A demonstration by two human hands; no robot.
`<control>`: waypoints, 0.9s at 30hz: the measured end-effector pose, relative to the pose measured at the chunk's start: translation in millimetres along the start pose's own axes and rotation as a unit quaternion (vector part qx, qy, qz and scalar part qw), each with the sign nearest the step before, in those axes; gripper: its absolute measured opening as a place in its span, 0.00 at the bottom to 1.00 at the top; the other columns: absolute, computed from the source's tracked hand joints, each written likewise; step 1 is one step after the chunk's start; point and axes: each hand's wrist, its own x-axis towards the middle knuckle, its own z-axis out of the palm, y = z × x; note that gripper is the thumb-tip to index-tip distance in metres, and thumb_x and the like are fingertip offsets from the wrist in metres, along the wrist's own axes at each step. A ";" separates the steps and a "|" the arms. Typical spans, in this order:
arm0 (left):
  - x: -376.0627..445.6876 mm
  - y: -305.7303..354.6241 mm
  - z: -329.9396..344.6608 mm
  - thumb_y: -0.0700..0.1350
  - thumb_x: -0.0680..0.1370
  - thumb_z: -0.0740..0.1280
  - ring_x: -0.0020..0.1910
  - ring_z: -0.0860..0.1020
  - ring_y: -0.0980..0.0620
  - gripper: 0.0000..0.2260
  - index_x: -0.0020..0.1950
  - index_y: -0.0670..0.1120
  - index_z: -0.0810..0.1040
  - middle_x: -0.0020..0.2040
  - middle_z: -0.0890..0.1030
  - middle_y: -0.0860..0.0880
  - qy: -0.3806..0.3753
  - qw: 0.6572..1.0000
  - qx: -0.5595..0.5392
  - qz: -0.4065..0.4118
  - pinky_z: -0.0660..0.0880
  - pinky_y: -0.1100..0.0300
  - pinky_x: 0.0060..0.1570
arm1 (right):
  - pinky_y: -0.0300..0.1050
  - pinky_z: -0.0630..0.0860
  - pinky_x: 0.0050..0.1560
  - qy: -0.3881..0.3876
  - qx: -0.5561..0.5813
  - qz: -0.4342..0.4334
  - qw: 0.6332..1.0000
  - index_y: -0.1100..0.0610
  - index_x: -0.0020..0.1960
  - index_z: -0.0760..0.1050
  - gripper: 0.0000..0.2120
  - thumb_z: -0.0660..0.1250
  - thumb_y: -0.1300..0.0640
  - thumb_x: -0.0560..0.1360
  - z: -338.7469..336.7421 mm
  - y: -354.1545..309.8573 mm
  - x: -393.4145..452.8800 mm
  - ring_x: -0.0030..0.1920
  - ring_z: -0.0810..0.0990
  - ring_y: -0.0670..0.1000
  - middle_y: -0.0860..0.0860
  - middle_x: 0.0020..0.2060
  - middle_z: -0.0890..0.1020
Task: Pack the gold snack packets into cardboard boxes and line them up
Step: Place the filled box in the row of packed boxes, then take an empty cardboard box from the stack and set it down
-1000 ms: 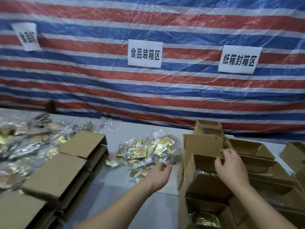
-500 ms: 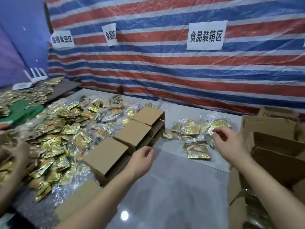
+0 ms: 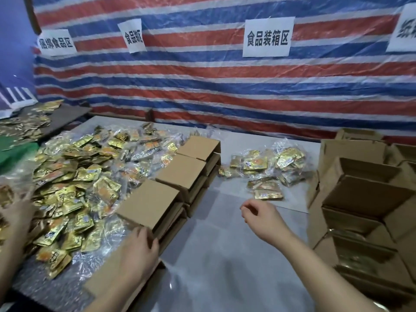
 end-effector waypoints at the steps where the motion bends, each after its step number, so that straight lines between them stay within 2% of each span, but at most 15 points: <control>1: 13.6 -4.5 2.6 0.54 0.78 0.63 0.64 0.72 0.44 0.20 0.66 0.46 0.72 0.67 0.73 0.43 -0.007 0.999 0.033 -0.004 0.70 0.51 0.64 | 0.44 0.75 0.37 -0.005 -0.002 0.009 1.000 0.55 0.41 0.78 0.08 0.64 0.55 0.77 10.0 -3.7 0.1 0.36 0.78 0.51 0.53 0.35 0.81; 3: 40.4 -10.0 8.3 0.60 0.78 0.60 0.75 0.61 0.42 0.32 0.76 0.46 0.59 0.77 0.61 0.41 -0.038 0.995 0.094 0.003 0.60 0.48 0.73 | 0.43 0.74 0.36 -0.012 -0.005 0.023 1.000 0.55 0.42 0.79 0.08 0.64 0.55 0.78 29.3 -11.4 0.0 0.35 0.77 0.49 0.53 0.35 0.82; 6: 72.0 -17.8 19.1 0.64 0.76 0.60 0.78 0.51 0.42 0.39 0.79 0.48 0.49 0.80 0.51 0.42 -0.084 0.989 0.121 0.016 0.54 0.43 0.75 | 0.41 0.74 0.40 -0.023 -0.027 0.041 0.999 0.54 0.43 0.79 0.08 0.64 0.55 0.78 56.5 -20.9 -3.6 0.37 0.77 0.47 0.51 0.36 0.81; 8: 84.6 -22.3 26.4 0.62 0.76 0.62 0.78 0.50 0.40 0.39 0.79 0.48 0.47 0.79 0.49 0.42 -0.116 0.985 0.127 0.012 0.55 0.39 0.74 | 0.40 0.73 0.42 -0.029 -0.038 0.051 0.998 0.53 0.45 0.80 0.08 0.63 0.54 0.78 69.3 -25.4 -7.8 0.39 0.77 0.47 0.50 0.38 0.82; 11: 89.4 -23.0 30.6 0.49 0.79 0.59 0.77 0.48 0.37 0.33 0.79 0.48 0.45 0.79 0.48 0.44 -0.139 0.981 0.137 0.000 0.60 0.36 0.71 | 0.39 0.73 0.43 -0.030 -0.047 0.059 0.997 0.54 0.46 0.80 0.09 0.62 0.55 0.78 76.3 -30.2 -13.6 0.40 0.77 0.47 0.50 0.40 0.82; 14: 88.9 -23.5 21.2 0.40 0.79 0.54 0.76 0.50 0.37 0.29 0.79 0.46 0.48 0.78 0.52 0.44 -0.126 0.986 0.107 0.000 0.62 0.38 0.70 | 0.33 0.71 0.39 -0.011 -0.048 0.070 0.996 0.52 0.44 0.79 0.08 0.62 0.55 0.78 73.0 -30.2 -18.6 0.39 0.76 0.44 0.47 0.38 0.80; 16: 89.4 -27.0 7.2 0.37 0.77 0.57 0.73 0.59 0.34 0.27 0.77 0.41 0.56 0.76 0.60 0.39 -0.098 0.991 0.093 0.027 0.62 0.40 0.70 | 0.32 0.70 0.36 0.004 -0.041 0.082 0.996 0.49 0.42 0.77 0.08 0.62 0.55 0.78 67.6 -28.6 -21.5 0.36 0.75 0.42 0.45 0.36 0.79; 18: 86.1 -30.8 -11.5 0.32 0.73 0.62 0.62 0.72 0.31 0.25 0.71 0.35 0.68 0.66 0.73 0.33 -0.057 0.996 0.060 0.046 0.68 0.40 0.64 | 0.34 0.71 0.36 0.016 -0.035 0.088 0.995 0.51 0.42 0.78 0.08 0.62 0.55 0.78 61.7 -26.7 -22.6 0.33 0.74 0.40 0.44 0.33 0.78; 19: 84.6 -30.1 -22.0 0.31 0.72 0.63 0.57 0.76 0.31 0.23 0.68 0.35 0.72 0.61 0.77 0.32 -0.040 0.998 0.034 0.046 0.72 0.40 0.58 | 0.34 0.72 0.36 0.024 -0.032 0.089 0.995 0.51 0.42 0.79 0.08 0.62 0.55 0.77 57.4 -26.4 -21.2 0.33 0.74 0.40 0.44 0.33 0.78; 21: 77.1 -26.8 -47.2 0.34 0.74 0.63 0.51 0.80 0.37 0.19 0.65 0.43 0.76 0.57 0.81 0.37 -0.043 0.999 0.005 0.033 0.75 0.47 0.51 | 0.36 0.74 0.41 0.030 -0.030 0.089 0.995 0.50 0.44 0.79 0.08 0.63 0.54 0.77 52.9 -28.4 -16.9 0.35 0.75 0.40 0.44 0.35 0.80; 23: 69.3 -15.1 -66.3 0.38 0.76 0.63 0.51 0.81 0.41 0.17 0.62 0.50 0.79 0.57 0.82 0.42 -0.058 0.996 -0.019 0.070 0.76 0.50 0.50 | 0.36 0.74 0.48 0.042 -0.034 0.086 0.995 0.50 0.51 0.80 0.07 0.63 0.54 0.77 49.6 -32.6 -11.3 0.42 0.77 0.41 0.44 0.42 0.81; 25: 63.3 5.3 -72.5 0.40 0.77 0.65 0.54 0.81 0.42 0.14 0.59 0.52 0.82 0.57 0.83 0.45 -0.076 0.989 -0.052 0.120 0.75 0.53 0.50 | 0.33 0.69 0.57 0.051 -0.043 0.084 0.994 0.52 0.66 0.74 0.18 0.64 0.53 0.77 46.3 -34.6 -4.4 0.55 0.75 0.43 0.46 0.56 0.78; 27: 60.3 36.8 -67.6 0.41 0.78 0.65 0.55 0.80 0.44 0.12 0.56 0.54 0.83 0.54 0.84 0.47 -0.098 0.980 -0.088 0.151 0.71 0.58 0.43 | 0.37 0.64 0.67 0.046 -0.042 0.087 0.994 0.50 0.76 0.63 0.29 0.65 0.50 0.76 39.9 -33.6 1.0 0.67 0.69 0.45 0.46 0.68 0.69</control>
